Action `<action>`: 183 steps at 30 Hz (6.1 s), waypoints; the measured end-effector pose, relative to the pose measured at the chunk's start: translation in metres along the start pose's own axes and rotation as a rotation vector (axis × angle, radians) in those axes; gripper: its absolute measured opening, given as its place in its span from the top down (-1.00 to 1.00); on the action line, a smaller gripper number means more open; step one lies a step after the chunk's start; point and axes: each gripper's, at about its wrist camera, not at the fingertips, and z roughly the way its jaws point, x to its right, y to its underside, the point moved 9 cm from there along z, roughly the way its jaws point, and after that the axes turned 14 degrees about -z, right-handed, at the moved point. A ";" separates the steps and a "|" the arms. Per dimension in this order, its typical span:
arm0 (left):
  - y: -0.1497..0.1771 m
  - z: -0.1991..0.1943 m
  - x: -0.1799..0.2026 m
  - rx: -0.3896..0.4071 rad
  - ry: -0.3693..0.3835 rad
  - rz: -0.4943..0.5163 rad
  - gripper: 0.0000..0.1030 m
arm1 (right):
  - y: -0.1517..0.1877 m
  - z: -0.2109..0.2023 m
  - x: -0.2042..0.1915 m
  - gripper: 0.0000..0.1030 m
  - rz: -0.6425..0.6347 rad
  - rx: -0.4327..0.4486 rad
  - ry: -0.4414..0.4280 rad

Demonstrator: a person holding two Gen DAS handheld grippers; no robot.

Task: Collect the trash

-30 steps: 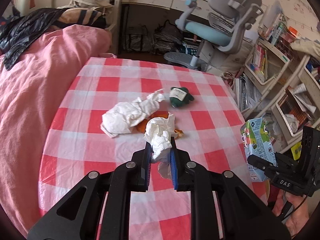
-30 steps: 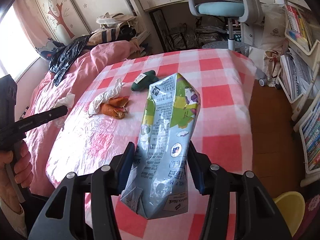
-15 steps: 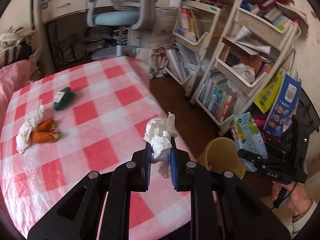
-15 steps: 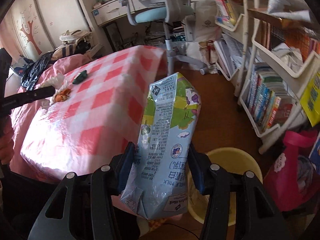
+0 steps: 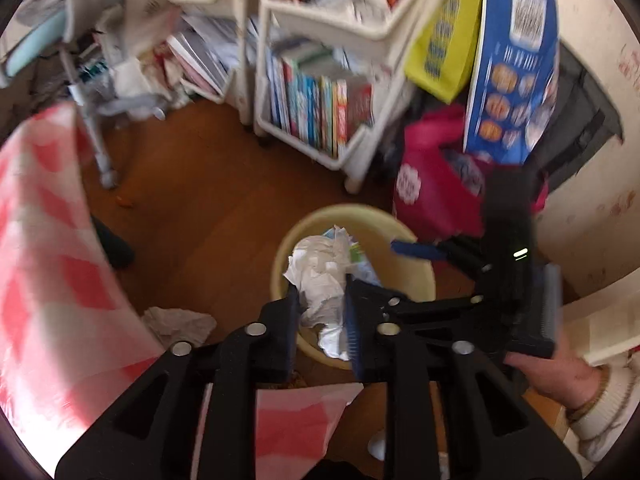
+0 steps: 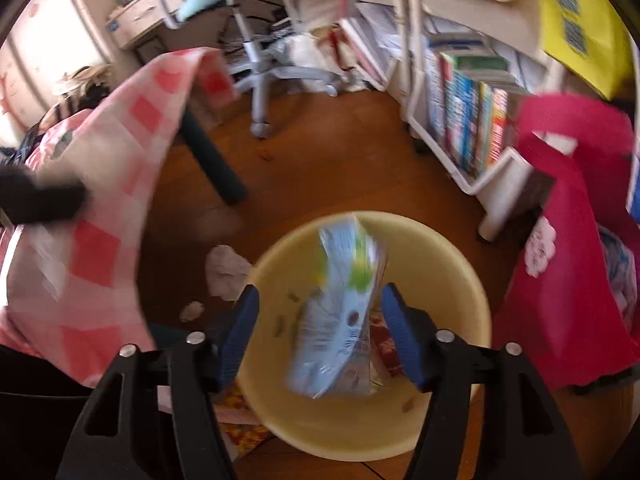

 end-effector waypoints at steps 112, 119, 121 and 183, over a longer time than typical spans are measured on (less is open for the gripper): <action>0.135 -0.341 -0.436 0.551 -0.555 -0.789 -0.86 | -0.164 -0.060 -0.394 -0.85 -0.765 0.256 -0.046; 0.135 -0.340 -0.436 0.550 -0.556 -0.789 -0.86 | -0.163 -0.060 -0.394 -0.85 -0.765 0.255 -0.046; 0.135 -0.340 -0.436 0.550 -0.555 -0.790 -0.86 | -0.163 -0.060 -0.394 -0.85 -0.765 0.257 -0.046; 0.133 -0.340 -0.437 0.543 -0.553 -0.792 -0.86 | -0.162 -0.058 -0.397 -0.85 -0.774 0.252 -0.048</action>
